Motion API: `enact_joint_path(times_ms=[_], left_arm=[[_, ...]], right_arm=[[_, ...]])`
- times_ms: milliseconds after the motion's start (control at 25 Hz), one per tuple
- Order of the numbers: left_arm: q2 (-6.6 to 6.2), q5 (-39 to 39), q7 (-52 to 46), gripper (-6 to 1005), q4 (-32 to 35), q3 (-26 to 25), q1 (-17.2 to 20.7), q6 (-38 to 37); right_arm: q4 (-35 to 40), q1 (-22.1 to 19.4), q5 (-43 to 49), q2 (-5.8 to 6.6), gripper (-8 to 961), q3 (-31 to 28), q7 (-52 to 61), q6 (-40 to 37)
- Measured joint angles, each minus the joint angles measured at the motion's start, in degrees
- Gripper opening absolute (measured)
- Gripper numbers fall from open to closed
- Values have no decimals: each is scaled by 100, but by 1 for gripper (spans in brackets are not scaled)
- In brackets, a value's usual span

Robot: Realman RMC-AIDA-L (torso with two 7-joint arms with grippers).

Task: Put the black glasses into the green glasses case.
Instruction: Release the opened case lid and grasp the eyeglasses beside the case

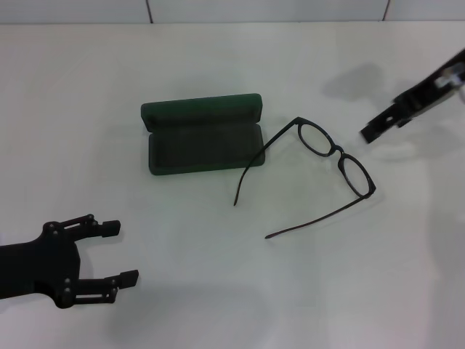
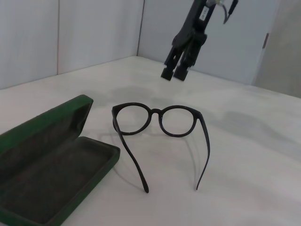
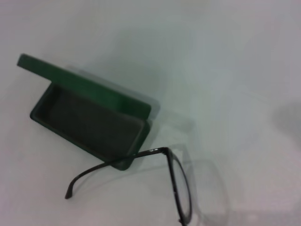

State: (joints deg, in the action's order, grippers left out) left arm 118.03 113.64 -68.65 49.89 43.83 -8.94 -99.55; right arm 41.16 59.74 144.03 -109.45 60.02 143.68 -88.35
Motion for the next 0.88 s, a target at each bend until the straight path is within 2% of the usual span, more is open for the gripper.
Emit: enact_joint_path(times_ms=[160,280,440,600,880], left_arm=[[-17,33,-4,872,2,1,-9,0],[-32,37,-17,872,3,2,-10,2],[-45,49,0,871,-7,3,-4,17],[-51,97,2,871,-16,3,0,24],[-52,115,6,871,-12,-4,40,24]], right_arm=[[-106,351,612,-356,807,2,88,228],[-111,452,822,-534,806,19,171,332],[-314,508,834,-620,805,337,331,613],[-597,553,795,-639,804,768,579,997],[-639,483,522,-660,803,809,548,1249]])
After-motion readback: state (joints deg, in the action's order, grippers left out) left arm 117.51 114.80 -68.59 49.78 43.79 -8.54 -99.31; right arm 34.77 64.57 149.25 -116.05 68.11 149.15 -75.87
